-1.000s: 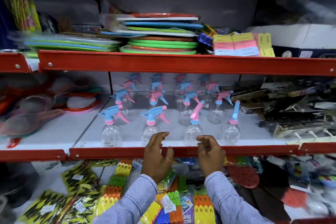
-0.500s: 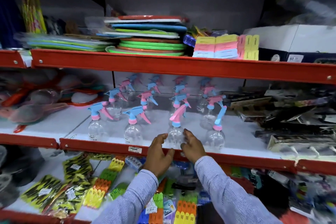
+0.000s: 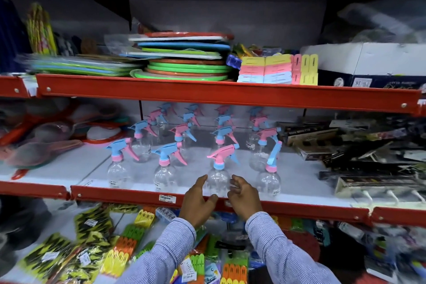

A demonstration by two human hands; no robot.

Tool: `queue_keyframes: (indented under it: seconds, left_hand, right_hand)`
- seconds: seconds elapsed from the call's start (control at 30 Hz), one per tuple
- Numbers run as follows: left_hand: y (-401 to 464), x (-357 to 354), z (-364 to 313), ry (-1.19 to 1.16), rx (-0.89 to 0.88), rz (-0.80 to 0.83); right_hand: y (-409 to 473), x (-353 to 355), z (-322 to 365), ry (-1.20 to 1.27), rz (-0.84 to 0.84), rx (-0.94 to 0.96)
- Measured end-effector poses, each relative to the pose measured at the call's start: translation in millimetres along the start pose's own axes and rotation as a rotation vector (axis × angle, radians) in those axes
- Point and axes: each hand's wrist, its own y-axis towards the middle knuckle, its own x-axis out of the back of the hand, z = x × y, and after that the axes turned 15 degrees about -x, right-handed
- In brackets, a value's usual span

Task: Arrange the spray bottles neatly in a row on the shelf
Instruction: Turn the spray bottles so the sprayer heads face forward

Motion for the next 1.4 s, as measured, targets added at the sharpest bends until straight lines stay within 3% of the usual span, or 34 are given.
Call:
queue_keyframes:
  seconds: [0.7, 1.0, 1.23, 1.4]
  left_hand:
    - [5.8, 3.2, 4.7, -0.055, 0.040, 0.098]
    - [5.4, 4.2, 8.4, -0.063, 0.017, 0.069]
    - [-3.2, -0.1, 1.0, -0.032, -0.275, -0.254]
    - [0.3, -28.3, -22.8, -0.093, -0.341, -0.235]
  right_hand:
    - [-5.1, -3.1, -0.2, -0.006, -0.039, 0.017]
    - [-6.3, -3.3, -3.6, 0.030, -0.060, 0.010]
    - [-17.2, 15.1, -20.8, 0.093, -0.287, 0.114]
    - [-18.0, 47.3, -43.1, 0.142, -0.495, 0.105]
